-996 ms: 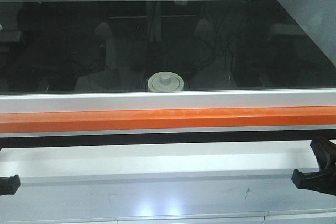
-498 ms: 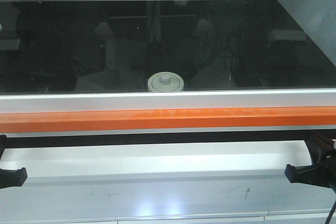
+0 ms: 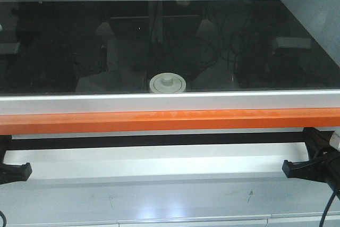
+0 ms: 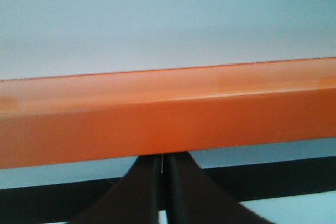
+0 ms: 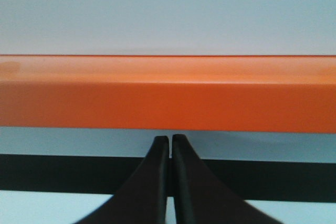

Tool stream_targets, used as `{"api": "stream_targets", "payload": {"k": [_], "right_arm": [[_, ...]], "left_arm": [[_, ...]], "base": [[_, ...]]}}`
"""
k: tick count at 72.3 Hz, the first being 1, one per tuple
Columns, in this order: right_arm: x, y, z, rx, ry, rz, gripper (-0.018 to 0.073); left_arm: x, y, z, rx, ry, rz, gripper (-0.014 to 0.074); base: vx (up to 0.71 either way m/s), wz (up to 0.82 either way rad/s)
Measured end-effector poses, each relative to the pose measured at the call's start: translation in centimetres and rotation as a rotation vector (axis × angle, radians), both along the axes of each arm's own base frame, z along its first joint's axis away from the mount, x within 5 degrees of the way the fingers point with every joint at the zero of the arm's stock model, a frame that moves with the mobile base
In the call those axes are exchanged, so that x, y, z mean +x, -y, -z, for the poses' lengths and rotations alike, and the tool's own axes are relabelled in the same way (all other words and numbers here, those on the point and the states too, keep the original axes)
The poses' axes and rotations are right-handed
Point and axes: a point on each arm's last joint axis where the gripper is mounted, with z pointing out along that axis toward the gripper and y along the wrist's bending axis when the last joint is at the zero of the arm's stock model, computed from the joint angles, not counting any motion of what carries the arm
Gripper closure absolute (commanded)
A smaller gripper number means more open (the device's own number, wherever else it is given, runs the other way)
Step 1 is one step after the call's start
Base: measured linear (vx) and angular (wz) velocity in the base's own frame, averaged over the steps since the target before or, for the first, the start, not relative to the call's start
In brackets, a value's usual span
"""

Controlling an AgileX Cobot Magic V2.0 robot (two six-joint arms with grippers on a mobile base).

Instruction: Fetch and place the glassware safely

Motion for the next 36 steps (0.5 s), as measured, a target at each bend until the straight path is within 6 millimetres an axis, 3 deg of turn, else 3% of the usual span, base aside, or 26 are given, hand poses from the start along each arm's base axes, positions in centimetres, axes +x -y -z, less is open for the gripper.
{"api": "stream_targets", "payload": {"k": [36], "right_arm": [[0.94,-0.07,0.52,0.023,0.056,0.003,0.056]], "left_arm": [[0.09,0.08,0.8,-0.003,0.036,0.007,0.0603]], "base": [[0.0,0.0]]}}
